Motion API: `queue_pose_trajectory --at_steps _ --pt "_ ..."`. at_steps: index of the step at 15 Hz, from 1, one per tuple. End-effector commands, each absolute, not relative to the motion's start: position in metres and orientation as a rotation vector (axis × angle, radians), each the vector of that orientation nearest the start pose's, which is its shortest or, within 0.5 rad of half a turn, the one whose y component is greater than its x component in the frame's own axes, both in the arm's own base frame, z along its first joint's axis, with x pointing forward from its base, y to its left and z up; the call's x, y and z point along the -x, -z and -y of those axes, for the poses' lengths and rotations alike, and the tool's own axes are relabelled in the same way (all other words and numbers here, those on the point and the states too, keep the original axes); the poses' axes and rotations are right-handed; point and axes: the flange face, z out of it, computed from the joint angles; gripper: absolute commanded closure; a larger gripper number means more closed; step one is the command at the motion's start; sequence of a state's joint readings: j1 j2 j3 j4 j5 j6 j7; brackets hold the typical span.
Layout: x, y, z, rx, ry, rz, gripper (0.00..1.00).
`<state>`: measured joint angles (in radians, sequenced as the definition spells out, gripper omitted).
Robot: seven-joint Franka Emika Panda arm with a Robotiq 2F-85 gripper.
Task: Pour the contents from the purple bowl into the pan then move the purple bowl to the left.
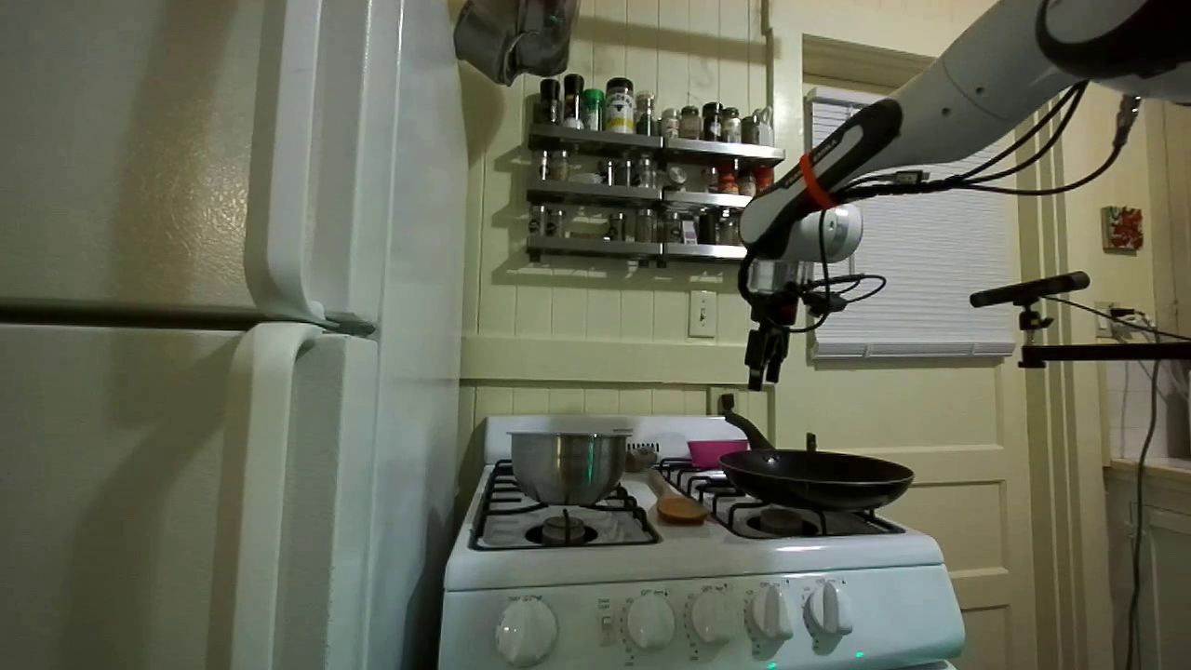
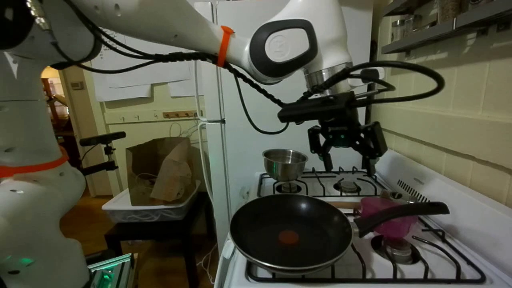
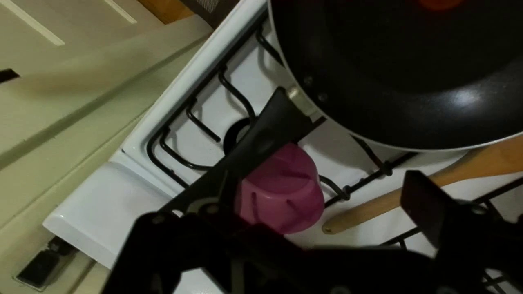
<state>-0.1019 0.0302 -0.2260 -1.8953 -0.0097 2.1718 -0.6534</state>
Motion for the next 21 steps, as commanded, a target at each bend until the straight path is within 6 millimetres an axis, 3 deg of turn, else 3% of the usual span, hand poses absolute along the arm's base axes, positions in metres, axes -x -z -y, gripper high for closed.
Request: queue_pose_trajectory --at_steps 1,8,13,14,15,17,18,20,21 --pt "-0.607 -0.495 0.195 3.114 0.339 0.66 0.0" --pt "-0.659 -0.449 0.182 3.066 0.252 0.691 0.0" --pt "-0.68 -0.424 0.171 3.081 0.208 0.662 0.0" --pt "-0.682 -0.42 0.17 3.086 0.199 0.65 0.04" --pt "-0.685 -0.416 0.169 3.09 0.192 0.64 0.15" --pt "-0.688 -0.409 0.166 3.101 0.173 0.614 0.24" --pt "-0.689 -0.406 0.166 3.104 0.163 0.605 0.34" --pt "-0.691 -0.402 0.165 3.113 0.148 0.585 0.4" --pt "-0.692 -0.4 0.164 3.118 0.136 0.575 0.37"
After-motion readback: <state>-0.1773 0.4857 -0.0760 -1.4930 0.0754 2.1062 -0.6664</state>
